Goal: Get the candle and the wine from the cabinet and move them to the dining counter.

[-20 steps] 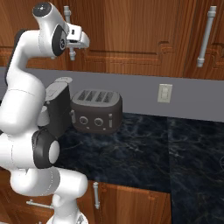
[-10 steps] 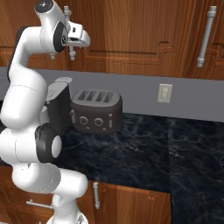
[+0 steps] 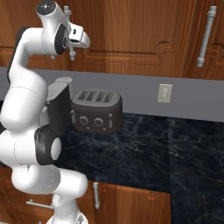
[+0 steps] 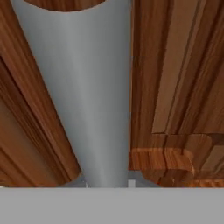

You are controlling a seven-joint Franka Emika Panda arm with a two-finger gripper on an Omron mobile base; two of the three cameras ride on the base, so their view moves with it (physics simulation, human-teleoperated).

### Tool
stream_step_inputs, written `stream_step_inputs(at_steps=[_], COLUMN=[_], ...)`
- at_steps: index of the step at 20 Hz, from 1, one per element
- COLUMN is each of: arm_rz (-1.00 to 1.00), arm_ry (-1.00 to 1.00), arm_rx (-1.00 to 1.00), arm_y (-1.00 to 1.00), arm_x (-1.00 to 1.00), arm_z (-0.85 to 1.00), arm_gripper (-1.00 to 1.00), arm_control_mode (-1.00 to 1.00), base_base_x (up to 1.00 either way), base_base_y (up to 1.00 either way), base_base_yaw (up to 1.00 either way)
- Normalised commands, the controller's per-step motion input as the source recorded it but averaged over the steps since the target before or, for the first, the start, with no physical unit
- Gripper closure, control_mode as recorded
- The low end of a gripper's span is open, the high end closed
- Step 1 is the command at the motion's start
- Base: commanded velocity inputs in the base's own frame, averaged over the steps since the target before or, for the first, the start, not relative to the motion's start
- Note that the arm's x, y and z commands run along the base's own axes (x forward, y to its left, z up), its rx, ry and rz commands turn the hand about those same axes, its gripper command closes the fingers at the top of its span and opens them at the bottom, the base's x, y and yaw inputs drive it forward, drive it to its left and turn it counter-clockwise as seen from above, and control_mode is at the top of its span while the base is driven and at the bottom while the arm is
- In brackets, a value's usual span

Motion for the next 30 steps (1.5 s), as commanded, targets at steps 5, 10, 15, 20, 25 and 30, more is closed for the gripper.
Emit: stream_step_inputs(at_steps=[5, 10, 15, 20, 25, 30], arm_rz=[0.00, 0.05, 0.12, 0.16, 0.16, 0.13], arm_ry=[0.02, 0.01, 0.00, 0.00, 0.00, 0.00], arm_rx=[0.13, 0.17, 0.11, 0.01, 0.00, 0.00], arm_y=[0.00, -0.12, -0.27, -0.34, -0.45, -0.50], arm_x=[0.28, -0.20, -0.68, -0.77, -0.77, -0.71], arm_z=[0.00, 0.01, 0.00, 0.02, 0.04, 0.05], arm_gripper=[1.00, 1.00, 1.00, 1.00, 1.00, 1.00], arm_control_mode=[-1.00, -1.00, -1.00, -1.00, -1.00, -1.00], base_base_x=[0.00, 0.00, 0.00, 0.00, 0.00, 0.00], base_base_y=[0.00, 0.00, 0.00, 0.00, 0.00, 0.00], base_base_yaw=[0.00, 0.00, 0.00, 0.00, 0.00, 0.00])
